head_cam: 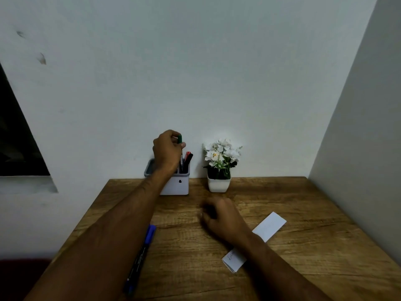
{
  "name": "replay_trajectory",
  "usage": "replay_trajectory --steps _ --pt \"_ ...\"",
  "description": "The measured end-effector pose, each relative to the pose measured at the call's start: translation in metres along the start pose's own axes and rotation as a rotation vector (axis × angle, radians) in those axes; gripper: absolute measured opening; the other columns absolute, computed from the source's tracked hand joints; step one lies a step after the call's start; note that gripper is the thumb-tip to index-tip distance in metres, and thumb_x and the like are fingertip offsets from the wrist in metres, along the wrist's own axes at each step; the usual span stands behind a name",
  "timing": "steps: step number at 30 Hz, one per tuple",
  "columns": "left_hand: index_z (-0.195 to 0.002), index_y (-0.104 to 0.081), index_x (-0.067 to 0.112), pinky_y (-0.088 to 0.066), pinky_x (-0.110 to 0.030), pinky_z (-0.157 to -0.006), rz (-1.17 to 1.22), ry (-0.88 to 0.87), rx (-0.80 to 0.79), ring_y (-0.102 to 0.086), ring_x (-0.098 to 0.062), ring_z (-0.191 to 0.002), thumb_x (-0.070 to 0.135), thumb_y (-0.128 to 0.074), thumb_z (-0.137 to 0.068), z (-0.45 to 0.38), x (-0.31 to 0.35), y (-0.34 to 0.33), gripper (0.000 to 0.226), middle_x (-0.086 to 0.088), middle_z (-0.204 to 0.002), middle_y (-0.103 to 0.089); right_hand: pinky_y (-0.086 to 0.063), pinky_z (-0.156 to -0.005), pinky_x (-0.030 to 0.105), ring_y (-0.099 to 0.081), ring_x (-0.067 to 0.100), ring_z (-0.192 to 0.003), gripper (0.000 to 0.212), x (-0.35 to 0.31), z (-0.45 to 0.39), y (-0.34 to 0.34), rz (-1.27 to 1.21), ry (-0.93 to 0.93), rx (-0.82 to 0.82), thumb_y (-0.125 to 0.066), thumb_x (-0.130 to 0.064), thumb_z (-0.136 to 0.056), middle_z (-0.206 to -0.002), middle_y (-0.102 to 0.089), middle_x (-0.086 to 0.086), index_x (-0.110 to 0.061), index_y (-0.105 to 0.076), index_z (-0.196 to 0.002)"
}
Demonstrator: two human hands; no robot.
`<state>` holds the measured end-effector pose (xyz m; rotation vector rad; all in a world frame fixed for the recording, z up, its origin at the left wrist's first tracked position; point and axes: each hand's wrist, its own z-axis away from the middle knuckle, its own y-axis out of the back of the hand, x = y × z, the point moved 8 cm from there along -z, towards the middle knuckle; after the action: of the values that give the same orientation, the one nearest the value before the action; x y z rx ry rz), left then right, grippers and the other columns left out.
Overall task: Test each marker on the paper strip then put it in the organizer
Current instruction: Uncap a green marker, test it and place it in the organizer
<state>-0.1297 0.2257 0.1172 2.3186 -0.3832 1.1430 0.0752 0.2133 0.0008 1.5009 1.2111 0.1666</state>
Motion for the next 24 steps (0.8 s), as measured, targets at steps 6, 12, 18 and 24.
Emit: replay_trajectory --steps 6,12,18,24 --pt "-0.102 -0.075 0.008 -0.051 -0.023 -0.079 -0.065 0.097 -0.07 -0.07 -0.016 -0.088 0.019 -0.087 -0.075 0.013 -0.031 -0.014 0.032 -0.005 -0.09 -0.075 -0.046 -0.077 0.013 -0.065 0.006 -0.093 0.025 0.003 -0.002 -0.002 -0.02 -0.012 0.002 -0.063 -0.023 -0.095 -0.108 -0.074 -0.004 -0.017 -0.073 -0.117" --pt "-0.104 -0.073 0.005 -0.048 -0.019 -0.074 -0.058 0.087 -0.051 -0.071 -0.017 -0.087 0.007 -0.081 -0.08 0.02 -0.027 -0.005 0.025 -0.007 -0.09 -0.075 -0.049 -0.083 0.016 -0.066 0.007 -0.099 0.027 0.0 0.0 -0.001 -0.022 -0.017 0.005 -0.065 -0.023 -0.096 -0.113 -0.074 -0.002 -0.016 -0.072 -0.121" --pt "-0.099 -0.075 0.009 -0.058 -0.033 -0.083 -0.146 0.049 -0.03 -0.07 -0.019 -0.089 0.005 -0.072 -0.081 0.036 -0.028 0.018 0.019 -0.005 -0.094 -0.075 -0.041 -0.072 0.006 -0.062 0.003 -0.087 0.024 -0.007 0.004 -0.001 -0.013 -0.009 0.035 -0.067 -0.024 -0.094 -0.106 -0.075 -0.003 -0.016 -0.074 -0.115" --pt "-0.093 -0.076 0.01 -0.052 -0.028 -0.08 -0.478 0.145 -0.328 -0.068 -0.023 -0.096 0.015 -0.083 -0.073 0.062 -0.046 0.035 0.022 -0.005 -0.1 -0.073 -0.051 -0.082 0.013 -0.068 0.006 -0.096 0.026 -0.023 0.011 -0.001 -0.07 -0.005 0.063 -0.067 -0.017 -0.091 -0.11 -0.077 -0.001 -0.014 -0.076 -0.115"
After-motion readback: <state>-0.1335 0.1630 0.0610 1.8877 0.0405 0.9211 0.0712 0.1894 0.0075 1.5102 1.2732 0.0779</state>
